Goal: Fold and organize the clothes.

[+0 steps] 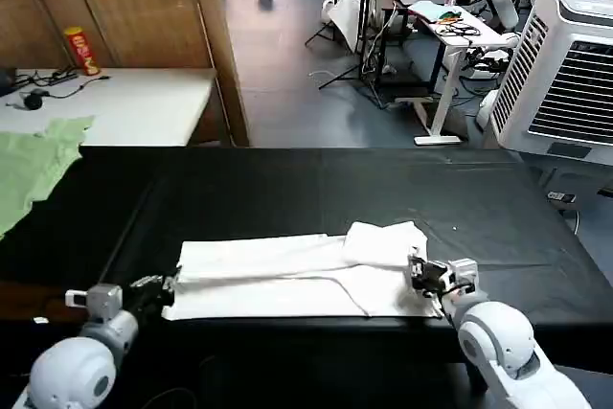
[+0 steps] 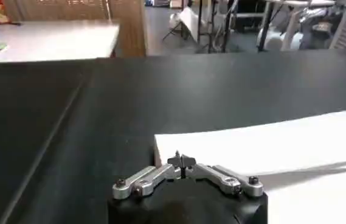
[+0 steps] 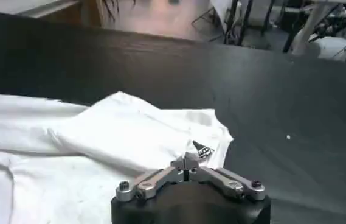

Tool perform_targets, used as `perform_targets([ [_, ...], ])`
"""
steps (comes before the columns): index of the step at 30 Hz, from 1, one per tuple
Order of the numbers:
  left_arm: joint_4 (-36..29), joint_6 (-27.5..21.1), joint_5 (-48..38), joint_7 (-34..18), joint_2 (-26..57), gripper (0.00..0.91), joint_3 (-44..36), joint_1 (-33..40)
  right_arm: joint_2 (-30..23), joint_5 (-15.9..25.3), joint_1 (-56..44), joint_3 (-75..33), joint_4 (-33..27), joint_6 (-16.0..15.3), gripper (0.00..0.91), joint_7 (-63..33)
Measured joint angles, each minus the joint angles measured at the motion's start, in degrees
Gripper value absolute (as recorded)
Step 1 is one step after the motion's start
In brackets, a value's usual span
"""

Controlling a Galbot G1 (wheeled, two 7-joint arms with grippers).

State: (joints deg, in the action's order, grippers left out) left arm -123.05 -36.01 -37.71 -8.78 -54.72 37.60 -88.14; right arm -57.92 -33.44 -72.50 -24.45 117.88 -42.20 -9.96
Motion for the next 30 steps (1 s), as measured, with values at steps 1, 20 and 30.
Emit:
perform_targets([
  [1, -0.24, -0.26, 0.0, 0.0, 0.1, 0.878, 0.1, -0.12, 0.07, -0.45, -0.1, -0.68, 0.43, 0.0, 0.878, 0.03],
  [20, 10.6, -0.59, -3.45, -1.26, -6.93, 0.878, -4.66, 15.65, -8.47, 3.83, 13.21, 0.7, -15.96, 6.65, 0.878, -1.38],
  [30, 16.08, 0.05, -4.14, 0.23, -9.34, 0.254, -5.27, 17.71, -12.07, 5.51, 14.37, 0.73, -20.9, 7.19, 0.527, -1.06],
])
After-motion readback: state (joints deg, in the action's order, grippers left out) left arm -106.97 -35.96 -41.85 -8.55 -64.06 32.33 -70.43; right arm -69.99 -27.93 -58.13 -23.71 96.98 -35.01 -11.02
